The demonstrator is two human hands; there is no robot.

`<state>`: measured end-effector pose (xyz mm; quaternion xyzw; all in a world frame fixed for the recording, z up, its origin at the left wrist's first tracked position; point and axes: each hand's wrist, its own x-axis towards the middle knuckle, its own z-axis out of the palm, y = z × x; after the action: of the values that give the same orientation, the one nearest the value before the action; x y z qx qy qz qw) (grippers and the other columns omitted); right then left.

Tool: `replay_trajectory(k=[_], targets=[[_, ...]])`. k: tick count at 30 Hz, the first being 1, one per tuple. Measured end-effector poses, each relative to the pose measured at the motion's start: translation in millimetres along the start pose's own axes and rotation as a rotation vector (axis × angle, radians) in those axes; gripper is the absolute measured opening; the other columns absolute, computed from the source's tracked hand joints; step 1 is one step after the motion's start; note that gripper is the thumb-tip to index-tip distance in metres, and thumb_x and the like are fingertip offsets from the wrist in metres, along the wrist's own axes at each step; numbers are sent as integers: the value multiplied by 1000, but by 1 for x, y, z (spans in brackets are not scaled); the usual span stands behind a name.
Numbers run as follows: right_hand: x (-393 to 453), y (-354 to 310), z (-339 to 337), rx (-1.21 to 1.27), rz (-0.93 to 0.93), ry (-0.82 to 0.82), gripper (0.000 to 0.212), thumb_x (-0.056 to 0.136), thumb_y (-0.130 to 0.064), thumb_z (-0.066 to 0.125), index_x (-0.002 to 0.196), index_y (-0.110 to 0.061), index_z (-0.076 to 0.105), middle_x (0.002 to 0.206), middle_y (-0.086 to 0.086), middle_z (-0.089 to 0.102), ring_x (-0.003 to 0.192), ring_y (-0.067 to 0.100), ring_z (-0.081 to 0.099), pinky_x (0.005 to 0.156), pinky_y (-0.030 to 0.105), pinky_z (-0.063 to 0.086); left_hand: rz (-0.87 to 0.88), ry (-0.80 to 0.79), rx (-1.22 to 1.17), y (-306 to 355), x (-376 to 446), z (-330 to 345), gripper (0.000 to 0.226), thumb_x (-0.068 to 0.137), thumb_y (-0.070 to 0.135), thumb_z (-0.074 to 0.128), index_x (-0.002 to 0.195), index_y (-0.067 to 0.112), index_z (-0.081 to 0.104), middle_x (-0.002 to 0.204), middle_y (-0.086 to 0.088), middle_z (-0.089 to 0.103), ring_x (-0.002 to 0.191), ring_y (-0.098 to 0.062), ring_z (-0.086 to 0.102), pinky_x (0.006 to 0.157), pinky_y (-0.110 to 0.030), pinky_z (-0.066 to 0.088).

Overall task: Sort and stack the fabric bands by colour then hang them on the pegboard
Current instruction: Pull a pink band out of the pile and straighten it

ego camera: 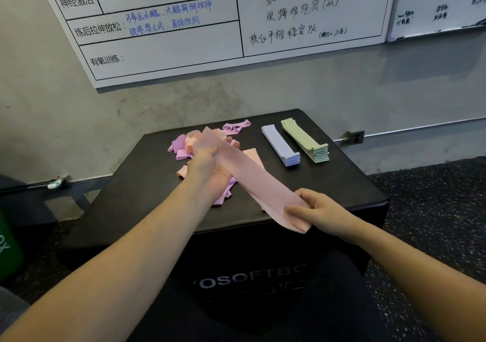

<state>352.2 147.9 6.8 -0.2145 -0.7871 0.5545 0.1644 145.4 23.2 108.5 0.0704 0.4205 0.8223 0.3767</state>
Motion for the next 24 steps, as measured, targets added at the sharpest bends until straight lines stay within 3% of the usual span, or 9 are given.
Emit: replay_trajectory(k=[5,11,13,15,17,19,20,22,24], targets=[[-1,9,-6,133,-36,42,26,97,-17,66,119,-27,57,100,8,73,78,16,65,75,28,53,77,-43,-22,4,15,-5,31,98,-6,36,111,7,61,99,-11,64,66,-20,71,65,-27,57],[2,20,-10,221,-141,196,41,89,-6,73,118,-33,62,69,3,62,66,13,56,68,19,47,38,28,73,0,44,-14,32,94,-9,37,96,9,63,99,-13,64,80,-25,66,63,-32,58],[4,20,-10,167,-165,236,28,84,-7,78,99,-29,74,76,11,67,70,14,58,73,23,47,29,70,103,-3,53,-15,36,93,-10,38,108,9,64,104,-14,63,86,-27,65,65,-34,58],[6,19,-13,86,-174,237,21,83,-9,79,87,-30,79,87,4,75,79,12,66,81,27,50,34,144,146,-5,67,-15,42,93,-6,40,125,13,61,104,-12,67,81,-26,67,59,-33,57],[8,18,-19,24,-124,138,26,90,-11,73,95,-35,79,92,-7,77,83,12,68,78,23,52,55,235,212,-6,83,-9,52,90,8,51,141,18,54,107,-7,72,72,-24,71,55,-35,56],[10,18,-27,-53,-63,-32,44,94,-1,59,115,-37,73,92,-12,73,73,12,64,68,22,50,53,311,217,-13,94,2,57,87,19,57,143,15,51,92,-2,71,61,-22,69,53,-38,55],[13,21,-29,-126,-76,-72,54,90,4,54,123,-38,68,99,-11,70,77,12,65,71,24,51,80,349,212,-15,97,10,46,90,19,54,136,11,56,78,0,65,57,-20,64,53,-32,55],[22,29,-32,-283,-142,-46,61,85,7,53,124,-39,65,114,-11,63,97,7,65,87,24,51,112,328,212,-19,102,18,13,98,11,43,93,10,56,71,2,52,68,-19,54,54,-17,49],[30,33,-33,-322,-193,6,53,87,5,60,113,-40,68,110,-15,64,103,3,62,92,19,46,69,235,255,-23,117,17,17,100,5,41,88,16,46,82,-1,50,77,-18,55,54,-17,49]])
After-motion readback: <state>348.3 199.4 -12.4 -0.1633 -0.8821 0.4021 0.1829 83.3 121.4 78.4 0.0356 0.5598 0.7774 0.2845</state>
